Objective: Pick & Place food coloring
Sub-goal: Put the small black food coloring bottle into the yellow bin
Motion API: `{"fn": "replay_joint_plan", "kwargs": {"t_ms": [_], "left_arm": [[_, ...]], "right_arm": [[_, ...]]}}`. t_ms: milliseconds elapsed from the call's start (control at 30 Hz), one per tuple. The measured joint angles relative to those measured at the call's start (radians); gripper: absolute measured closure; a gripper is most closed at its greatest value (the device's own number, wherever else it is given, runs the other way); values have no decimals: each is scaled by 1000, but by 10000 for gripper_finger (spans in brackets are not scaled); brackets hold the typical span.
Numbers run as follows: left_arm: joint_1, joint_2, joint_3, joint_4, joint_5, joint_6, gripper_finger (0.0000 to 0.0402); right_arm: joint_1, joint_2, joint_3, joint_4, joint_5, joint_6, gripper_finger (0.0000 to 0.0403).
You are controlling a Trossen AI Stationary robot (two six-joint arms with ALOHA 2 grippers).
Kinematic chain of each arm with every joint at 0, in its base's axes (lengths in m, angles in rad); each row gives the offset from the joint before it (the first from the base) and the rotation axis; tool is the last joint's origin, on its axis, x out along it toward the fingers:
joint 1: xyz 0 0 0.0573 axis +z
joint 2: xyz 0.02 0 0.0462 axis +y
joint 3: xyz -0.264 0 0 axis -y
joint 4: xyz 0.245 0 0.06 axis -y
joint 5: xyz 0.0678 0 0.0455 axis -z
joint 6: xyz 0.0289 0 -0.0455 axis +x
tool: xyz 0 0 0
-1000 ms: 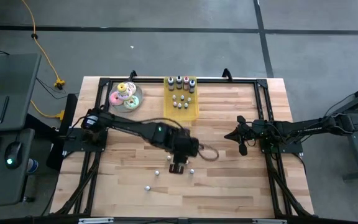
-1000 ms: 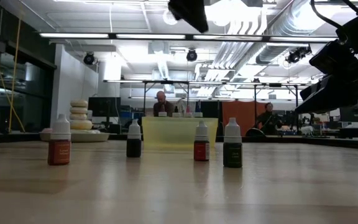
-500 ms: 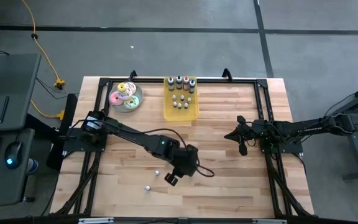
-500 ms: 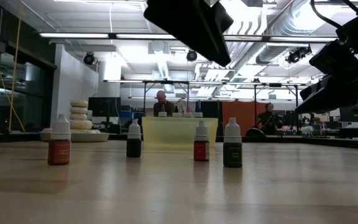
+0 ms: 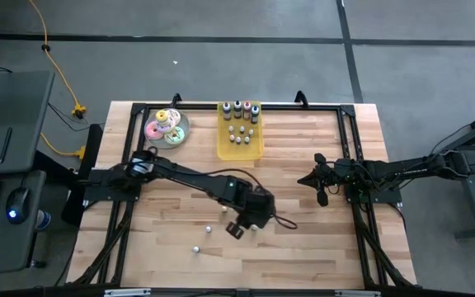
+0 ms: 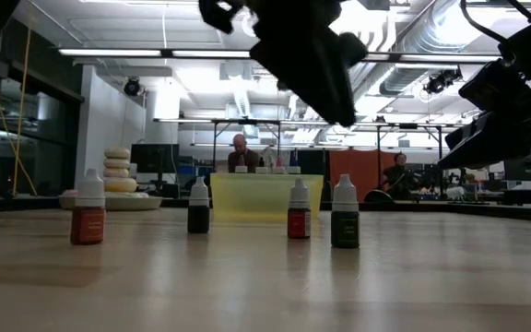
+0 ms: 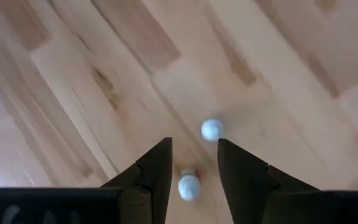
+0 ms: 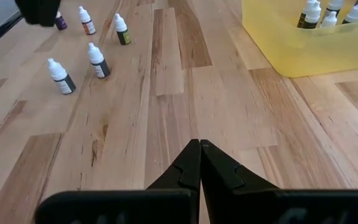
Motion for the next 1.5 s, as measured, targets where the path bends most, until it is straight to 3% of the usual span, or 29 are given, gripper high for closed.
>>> {"fn": "replay_joint_plan", "kwargs": {"t_ms": [200,500,633,1067,1500], "left_arm": [[0,65,91,-101,4,51,270],[-4,89,92,-66,33,5,160],[-10,107,93,-55,21,5,134],[-23,141,89,-34,-2,18,131],[-21,187,88,-30,-23,-9,163]], "right_arm": [[0,1,0,2,0,0,402],[0,-1,0,-1,0,0,402],[0,1,0,5,0,0,402],[0,1,0,3,0,0,402],[0,1,0,5,0,0,402]]}}
